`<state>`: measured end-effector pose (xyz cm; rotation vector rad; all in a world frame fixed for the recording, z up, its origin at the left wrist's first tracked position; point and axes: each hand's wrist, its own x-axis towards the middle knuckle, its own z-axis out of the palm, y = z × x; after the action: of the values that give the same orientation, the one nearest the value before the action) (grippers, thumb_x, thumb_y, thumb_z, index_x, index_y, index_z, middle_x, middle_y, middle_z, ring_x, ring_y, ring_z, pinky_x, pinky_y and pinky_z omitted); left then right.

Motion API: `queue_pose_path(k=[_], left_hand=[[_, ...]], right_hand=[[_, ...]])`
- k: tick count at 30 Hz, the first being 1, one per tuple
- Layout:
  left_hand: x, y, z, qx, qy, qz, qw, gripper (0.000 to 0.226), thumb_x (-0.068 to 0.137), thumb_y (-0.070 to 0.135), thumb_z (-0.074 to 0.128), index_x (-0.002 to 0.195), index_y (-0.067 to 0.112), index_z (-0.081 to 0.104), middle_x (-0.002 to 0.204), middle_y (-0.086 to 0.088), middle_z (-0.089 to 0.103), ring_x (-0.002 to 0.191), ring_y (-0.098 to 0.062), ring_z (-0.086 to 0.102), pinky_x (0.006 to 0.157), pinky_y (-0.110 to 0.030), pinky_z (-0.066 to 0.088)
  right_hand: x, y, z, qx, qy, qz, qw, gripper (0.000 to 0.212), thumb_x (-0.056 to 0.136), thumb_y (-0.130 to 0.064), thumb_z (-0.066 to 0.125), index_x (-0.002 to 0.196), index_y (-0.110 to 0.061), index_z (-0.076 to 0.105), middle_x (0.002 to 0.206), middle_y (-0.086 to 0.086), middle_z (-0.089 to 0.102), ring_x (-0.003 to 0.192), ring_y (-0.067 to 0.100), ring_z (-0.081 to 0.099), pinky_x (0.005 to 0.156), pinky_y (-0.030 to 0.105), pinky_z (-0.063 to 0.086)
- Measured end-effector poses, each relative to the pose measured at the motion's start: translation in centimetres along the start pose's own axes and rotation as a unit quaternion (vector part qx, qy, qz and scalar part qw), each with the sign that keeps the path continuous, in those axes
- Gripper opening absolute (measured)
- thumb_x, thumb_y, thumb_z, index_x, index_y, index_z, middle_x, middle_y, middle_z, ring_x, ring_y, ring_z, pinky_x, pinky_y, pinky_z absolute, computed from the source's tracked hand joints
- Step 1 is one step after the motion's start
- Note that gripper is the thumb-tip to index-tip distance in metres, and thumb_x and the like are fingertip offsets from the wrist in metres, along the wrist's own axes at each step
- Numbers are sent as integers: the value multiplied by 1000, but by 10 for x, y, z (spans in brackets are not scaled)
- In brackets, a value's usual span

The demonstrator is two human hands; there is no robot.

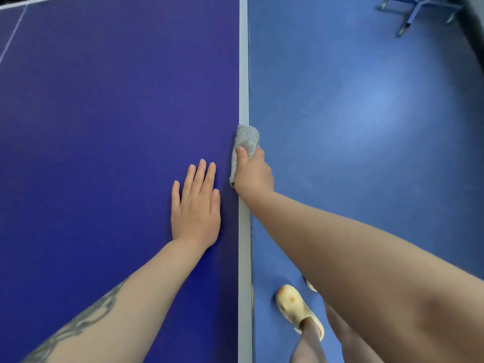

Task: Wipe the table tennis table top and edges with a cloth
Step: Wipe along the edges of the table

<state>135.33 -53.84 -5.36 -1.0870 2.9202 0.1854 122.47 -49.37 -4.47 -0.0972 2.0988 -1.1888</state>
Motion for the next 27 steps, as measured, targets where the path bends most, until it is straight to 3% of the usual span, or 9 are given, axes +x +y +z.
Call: queue_pose_path(k=[4,6,8,11,16,19,21,23,27], left_hand=[[20,-6,-8,-25,-41,19,999,54,105,33,24,156,29,8,164,9,2,150,-10,-4,120,-36,1],[41,-7,-10,-29,-45,41,998,54,104,32,24,156,30,7,163,10,0,150,-9,-6,120,-34,-1],[59,-7,-8,-18,-42,59,997,54,103,33,18,156,30,6,164,10,0,150,-10,-6,120,-35,-1],[71,-8,-2,7,-24,73,997,52,104,35,14,156,31,9,164,9,3,150,-11,-3,121,-39,4],[70,-7,-2,-7,-21,71,997,59,98,44,4,155,32,12,163,11,6,150,-8,-2,121,-38,5],[70,-7,-4,15,-19,72,997,59,98,42,6,155,29,13,163,9,9,150,-12,3,120,-40,9],[79,-7,-6,7,-24,77,997,59,98,43,8,155,29,14,163,9,8,150,-13,3,120,-40,9],[99,-8,-7,-14,-28,75,997,57,100,43,13,155,30,13,163,11,6,150,-11,1,120,-38,6],[145,-5,-6,-3,-11,46,999,53,104,34,20,156,29,9,164,9,5,150,-12,0,121,-39,5]], right_hand=[[-36,28,4,67,15,85,994,47,105,-49,21,127,-16,47,111,4,63,107,28,60,85,37,44],[-76,49,11,17,18,50,998,47,104,-48,24,139,-21,40,129,1,60,117,25,57,91,36,44],[-88,56,14,-14,24,-33,999,54,104,-46,31,153,-26,25,148,-7,45,130,17,48,98,32,42],[-46,39,7,3,0,-92,996,58,104,-42,37,156,-25,17,151,-7,40,132,16,46,96,31,41],[6,14,4,123,-16,18,992,46,106,-46,28,145,-24,37,131,0,59,115,22,58,83,32,41],[-44,33,10,46,-3,30,998,50,104,-49,28,150,-28,30,140,-7,52,122,16,52,86,30,40],[-67,42,10,11,0,-5,1000,56,103,-49,30,154,-29,20,151,-10,41,133,14,43,96,30,40],[-51,39,10,4,2,-40,999,59,103,-48,32,156,-29,16,153,-11,38,135,15,41,99,29,39],[22,2,8,30,-17,-36,999,54,105,-45,35,154,-26,22,147,-2,46,129,23,50,88,30,38]])
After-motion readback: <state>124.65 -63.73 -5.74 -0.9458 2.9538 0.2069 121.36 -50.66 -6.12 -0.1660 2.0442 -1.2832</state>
